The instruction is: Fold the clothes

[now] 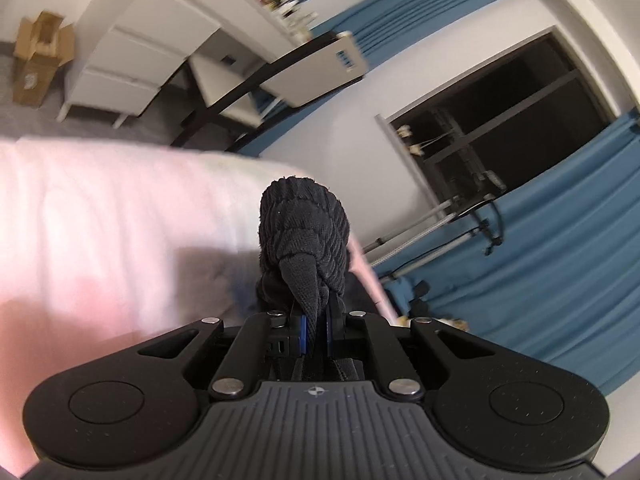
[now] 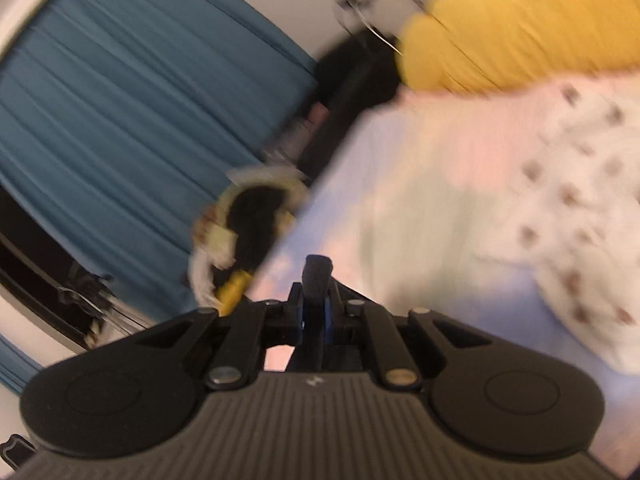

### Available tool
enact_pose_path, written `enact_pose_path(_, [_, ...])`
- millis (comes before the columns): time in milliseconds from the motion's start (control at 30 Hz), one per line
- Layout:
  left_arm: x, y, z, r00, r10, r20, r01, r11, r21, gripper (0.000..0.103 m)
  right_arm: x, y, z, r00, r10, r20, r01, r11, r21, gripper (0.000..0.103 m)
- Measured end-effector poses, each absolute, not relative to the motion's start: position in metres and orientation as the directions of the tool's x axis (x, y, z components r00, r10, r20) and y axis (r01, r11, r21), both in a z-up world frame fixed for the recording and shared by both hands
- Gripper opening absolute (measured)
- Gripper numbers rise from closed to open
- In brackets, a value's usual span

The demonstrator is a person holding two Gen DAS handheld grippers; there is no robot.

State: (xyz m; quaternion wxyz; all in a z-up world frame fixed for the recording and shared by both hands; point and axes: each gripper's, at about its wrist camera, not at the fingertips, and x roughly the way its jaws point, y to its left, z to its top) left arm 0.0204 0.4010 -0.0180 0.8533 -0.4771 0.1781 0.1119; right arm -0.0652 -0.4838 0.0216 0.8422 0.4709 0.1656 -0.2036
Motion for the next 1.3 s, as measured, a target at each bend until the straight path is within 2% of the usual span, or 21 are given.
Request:
enact_pose_path(133, [0.018, 0.404, -0.049, 0.891, 0.035, -0.452, -0.406, 0.504, -0.762, 0.01, -0.058, -0.504, -0.042, 0.757, -0.148, -0.636, 0.632, 0.412, 0.656, 0.01])
enact_pose_path(233, [0.03, 0.406, -0.043, 0.894, 0.039, -0.447, -0.413, 0.461, -0.786, 0.01, -0.031, -0.501, -0.05, 0.746, -0.134, -0.652, 0.641, 0.411, 0.648, 0.01])
enact_pose_path(333, [0.054, 0.398, -0.002, 0.912, 0.033, -0.409, -0.374, 0.479, -0.794, 0.01, 0.013, -0.488, -0.008, 0.82, -0.128, -0.558, 0.547, 0.463, 0.697, 0.01])
enact_pose_path(500, [0.075, 0.378, 0.066, 0.954, 0.032, -0.299, -0.273, 0.513, -0.814, 0.01, 0.033, -0.467, 0.097, 0.96, -0.172, -0.221, 0.28, 0.564, 0.777, 0.01])
enact_pose_path(567, [0.069, 0.374, 0.069, 0.958, 0.038, -0.284, -0.262, 0.518, -0.814, 0.01, 0.02, -0.469, 0.115, 0.964, -0.197, -0.176, 0.26, 0.599, 0.757, 0.01])
enact_pose_path(733, [0.033, 0.387, 0.029, 0.953, 0.02, -0.302, -0.28, 0.437, -0.855, 0.01, -0.041, -0.494, 0.082, 0.943, -0.134, -0.305, 0.328, 0.525, 0.785, 0.01])
enact_pose_path(867, [0.01, 0.398, 0.007, 0.952, -0.018, -0.304, -0.271, 0.405, -0.873, 0.01, -0.089, -0.501, 0.075, 0.942, -0.058, -0.331, 0.311, 0.523, 0.793, 0.01])
enact_pose_path(1000, [0.054, 0.391, 0.007, 0.947, 0.021, -0.322, -0.288, 0.505, -0.814, 0.01, -0.06, -0.494, 0.086, 0.934, -0.054, -0.352, 0.317, 0.58, 0.751, 0.01])
enact_pose_path(1067, [0.078, 0.388, 0.007, 0.943, 0.044, -0.329, -0.297, 0.554, -0.778, 0.012, -0.016, -0.501, 0.081, 0.921, -0.112, -0.373, 0.363, 0.596, 0.716, 0.011])
enact_pose_path(1133, [0.101, 0.384, 0.008, 0.94, 0.067, -0.335, -0.306, 0.601, -0.738, 0.018, 0.033, -0.514, 0.053, 0.888, -0.169, -0.428, 0.442, 0.572, 0.691, 0.018])
enact_pose_path(1167, [0.117, 0.382, -0.001, 0.936, 0.056, -0.347, -0.305, 0.622, -0.721, 0.034, 0.058, -0.521, 0.034, 0.873, -0.18, -0.454, 0.47, 0.565, 0.678, 0.026])
enact_pose_path(1200, [0.127, 0.38, -0.012, 0.928, 0.046, -0.368, -0.316, 0.621, -0.718, 0.06, 0.074, -0.523, 0.015, 0.861, -0.184, -0.475, 0.488, 0.561, 0.668, 0.047])
enact_pose_path(1233, [0.132, 0.381, -0.022, 0.92, 0.045, -0.389, -0.336, 0.598, -0.727, 0.07, 0.087, -0.528, -0.004, 0.85, -0.18, -0.495, 0.503, 0.556, 0.662, 0.055])
enact_pose_path(1267, [0.133, 0.381, -0.033, 0.92, 0.04, -0.389, -0.342, 0.566, -0.75, 0.076, 0.093, -0.53, -0.022, 0.841, -0.177, -0.512, 0.517, 0.543, 0.662, 0.057])
enact_pose_path(1300, [0.132, 0.382, -0.042, 0.924, 0.028, -0.38, -0.331, 0.554, -0.764, 0.077, 0.096, -0.532, -0.037, 0.835, -0.171, -0.522, 0.524, 0.533, 0.664, 0.057])
